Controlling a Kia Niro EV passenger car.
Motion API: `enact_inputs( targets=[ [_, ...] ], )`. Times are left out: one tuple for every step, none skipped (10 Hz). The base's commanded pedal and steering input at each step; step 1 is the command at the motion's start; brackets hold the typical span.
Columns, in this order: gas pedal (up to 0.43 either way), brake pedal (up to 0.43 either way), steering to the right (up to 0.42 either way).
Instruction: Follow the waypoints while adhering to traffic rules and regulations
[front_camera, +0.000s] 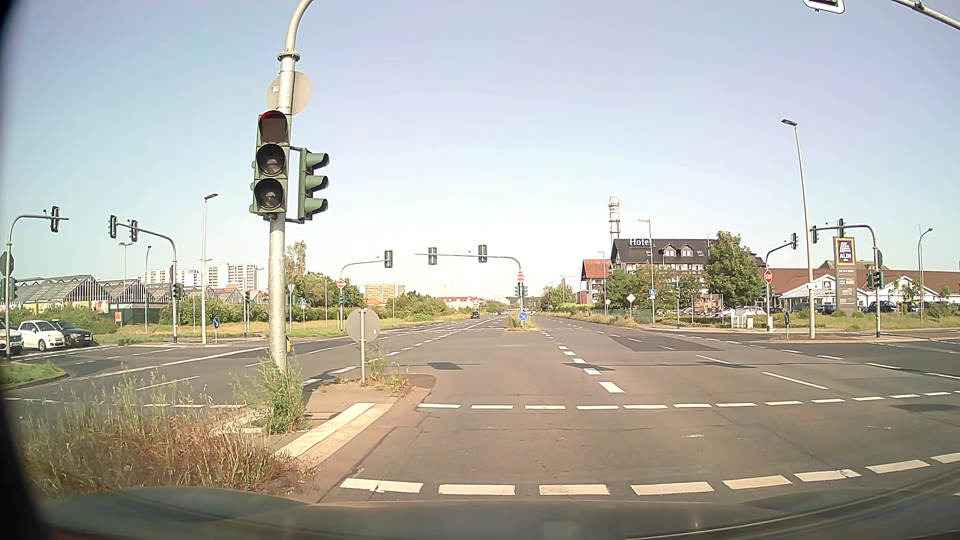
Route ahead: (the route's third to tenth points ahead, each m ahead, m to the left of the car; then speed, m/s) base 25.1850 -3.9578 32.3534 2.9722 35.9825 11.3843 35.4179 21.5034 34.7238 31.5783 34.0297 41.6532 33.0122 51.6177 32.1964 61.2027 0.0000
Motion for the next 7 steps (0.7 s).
enact_inputs(
  targets=[
    [0.000,0.299,-0.002],
    [0.000,0.293,-0.002],
    [0.000,0.299,-0.001],
    [0.000,0.293,-0.001],
    [0.000,0.293,-0.001],
    [0.000,0.293,-0.001],
    [0.000,0.293,-0.002]
  ],
)
